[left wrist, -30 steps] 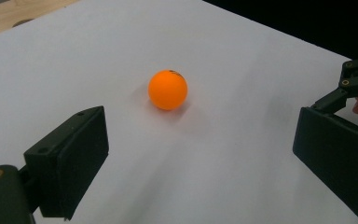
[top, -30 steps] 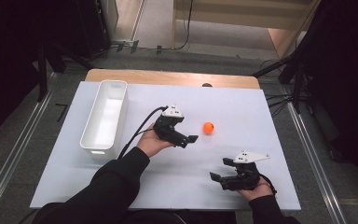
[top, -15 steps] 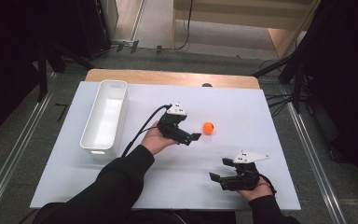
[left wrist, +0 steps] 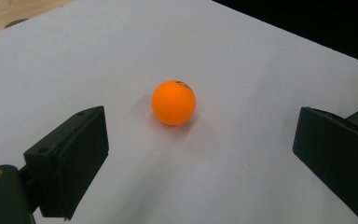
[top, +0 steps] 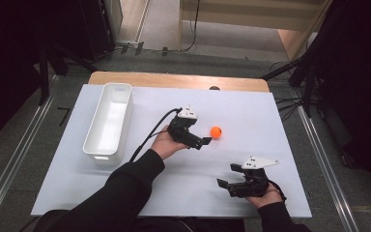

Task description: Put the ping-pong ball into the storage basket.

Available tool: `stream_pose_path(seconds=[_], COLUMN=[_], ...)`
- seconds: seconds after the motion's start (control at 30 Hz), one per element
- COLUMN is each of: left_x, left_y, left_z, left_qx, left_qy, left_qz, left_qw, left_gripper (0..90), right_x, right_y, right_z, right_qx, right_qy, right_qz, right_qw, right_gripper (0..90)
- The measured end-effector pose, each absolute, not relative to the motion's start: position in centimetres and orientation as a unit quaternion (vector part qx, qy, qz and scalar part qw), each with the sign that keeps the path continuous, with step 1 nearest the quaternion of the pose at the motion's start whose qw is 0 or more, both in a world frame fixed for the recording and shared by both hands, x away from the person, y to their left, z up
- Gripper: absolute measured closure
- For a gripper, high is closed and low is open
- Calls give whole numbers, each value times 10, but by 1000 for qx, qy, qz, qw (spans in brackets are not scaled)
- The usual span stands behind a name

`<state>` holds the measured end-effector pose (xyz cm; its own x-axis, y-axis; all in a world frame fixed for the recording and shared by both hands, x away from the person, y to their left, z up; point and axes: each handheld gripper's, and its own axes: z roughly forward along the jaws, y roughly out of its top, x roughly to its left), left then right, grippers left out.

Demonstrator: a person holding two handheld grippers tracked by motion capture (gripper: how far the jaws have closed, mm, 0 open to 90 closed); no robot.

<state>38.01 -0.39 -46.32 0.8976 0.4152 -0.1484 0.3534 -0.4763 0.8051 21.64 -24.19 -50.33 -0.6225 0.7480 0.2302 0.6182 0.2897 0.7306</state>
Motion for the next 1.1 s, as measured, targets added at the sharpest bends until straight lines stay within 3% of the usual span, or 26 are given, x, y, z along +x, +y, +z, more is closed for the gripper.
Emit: stream_pose_path(seconds=[1.1], left_x=[398], left_y=[-36], left_z=[-474], left_qx=[858], left_qy=[229], left_qz=[30], left_qw=[459], left_gripper=[39], right_x=[217], right_y=[-242], right_z=[-504], right_qx=[429], right_qy=[799], right_qz=[415], right_qw=[75], right_gripper=[171])
